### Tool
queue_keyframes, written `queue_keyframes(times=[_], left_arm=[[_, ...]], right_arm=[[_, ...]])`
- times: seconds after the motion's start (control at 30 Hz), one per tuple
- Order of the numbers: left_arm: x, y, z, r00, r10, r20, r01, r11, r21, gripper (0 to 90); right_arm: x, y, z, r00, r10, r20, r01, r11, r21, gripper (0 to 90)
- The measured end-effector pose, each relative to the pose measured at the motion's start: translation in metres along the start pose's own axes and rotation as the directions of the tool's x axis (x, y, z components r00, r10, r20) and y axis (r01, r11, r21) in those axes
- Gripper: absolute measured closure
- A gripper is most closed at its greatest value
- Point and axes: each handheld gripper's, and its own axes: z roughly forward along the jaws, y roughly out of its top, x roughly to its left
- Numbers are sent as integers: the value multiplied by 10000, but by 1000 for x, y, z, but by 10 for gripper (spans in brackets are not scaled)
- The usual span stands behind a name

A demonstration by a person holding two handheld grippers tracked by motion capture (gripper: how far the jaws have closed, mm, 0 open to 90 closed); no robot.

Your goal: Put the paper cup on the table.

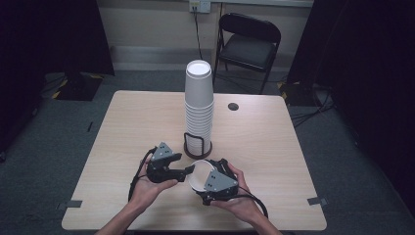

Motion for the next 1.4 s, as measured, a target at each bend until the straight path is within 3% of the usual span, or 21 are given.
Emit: queue_keyframes(times=[0.13, 0.3, 0.33, 0.37, 0.43, 0.47, 0.6, 0.67, 0.7, 0.73, 0.77, 0.8, 0.83, 0.87, 0.9, 0.97, 1.0, 1.03, 1.13, 1.2, 1.4], left_arm=[[1, -2, -3, 10000, -81, -18, 81, 9999, -135, 292], [0, -5, -9, 9978, 464, -481, -472, 9988, -154, 274], [2, -9, -12, 9981, 348, -512, -359, 9991, -204, 271], [2, -9, -12, 9981, 348, -512, -359, 9991, -204, 269], [8, -17, -11, 9972, 250, -705, -267, 9993, -245, 245], [8, -17, -11, 9972, 250, -705, -267, 9993, -245, 241], [14, -25, -10, 9953, -146, -959, 132, 9998, -155, 200], [15, -26, -14, 9930, -133, -1175, 116, 9998, -155, 164], [15, -26, -14, 9930, -133, -1175, 116, 9998, -155, 164], [14, -26, -16, 9925, -112, -1221, 83, 9997, -238, 164], [14, -27, -19, 9929, -153, -1183, 112, 9993, -350, 164], [14, -27, -19, 9929, -153, -1183, 112, 9993, -350, 164], [13, -27, -21, 9932, -358, -1109, 308, 9984, -466, 161], [13, -27, -21, 9932, -358, -1109, 308, 9984, -466, 156], [13, -28, -21, 9932, -359, -1109, 304, 9982, -514, 157], [14, -29, -22, 9940, -262, -1057, 213, 9987, -470, 157], [14, -29, -22, 9940, -264, -1065, 214, 9987, -471, 157], [15, -29, -22, 9937, -242, -1093, 192, 9987, -463, 157], [14, -29, -21, 9935, -372, -1077, 301, 9973, -673, 158], [13, -28, -22, 9970, -320, -705, 266, 9967, -767, 158], [10, -30, -21, 9979, -106, -645, 61, 9975, -701, 158]], right_arm=[[-2, -1, 1, 9999, 167, -34, -167, 9999, 12, 112], [-11, -7, 1, 9971, 761, 43, -761, 9971, -12, 112], [-17, -11, -1, 9927, 1200, 157, -1198, 9928, -94, 112], [-17, -11, -1, 9927, 1200, 157, -1198, 9928, -94, 112], [-28, -16, -4, 9820, 1863, 302, -1858, 9824, -182, 111], [-28, -16, -4, 9820, 1863, 302, -1858, 9824, -182, 111], [-41, -22, -6, 9627, 2661, 496, -2648, 9638, -328, 110], [-51, -26, -7, 9446, 3220, 641, -3194, 9464, -475, 109], [-51, -26, -7, 9446, 3220, 641, -3194, 9464, -475, 109], [-55, -27, -7, 9365, 3436, 701, -3408, 9388, -491, 109], [-61, -30, -8, 9220, 3766, 895, -3734, 9263, -513, 108], [-61, -30, -8, 9220, 3766, 895, -3734, 9263, -513, 108], [-67, -34, -9, 9072, 4078, 1029, -4047, 9131, -503, 107], [-67, -34, -9, 9072, 4078, 1029, -4047, 9131, -503, 107], [-73, -36, -10, 8990, 4218, 1182, -4180, 9067, -567, 105], [-78, -37, -11, 8950, 4277, 1269, -4229, 9039, -639, 105], [-82, -38, -12, 8887, 4382, 1347, -4324, 8989, -710, 106], [-90, -41, -13, 8751, 4582, 1558, -4499, 8888, -869, 105], [-98, -43, -14, 8672, 4667, 1738, -4579, 8844, -899, 105], [-109, -46, -16, 8539, 4836, 1923, -4719, 8753, -1058, 106], [-126, -50, -16, 8333, 4994, 2370, -4860, 8662, -1164, 105]])
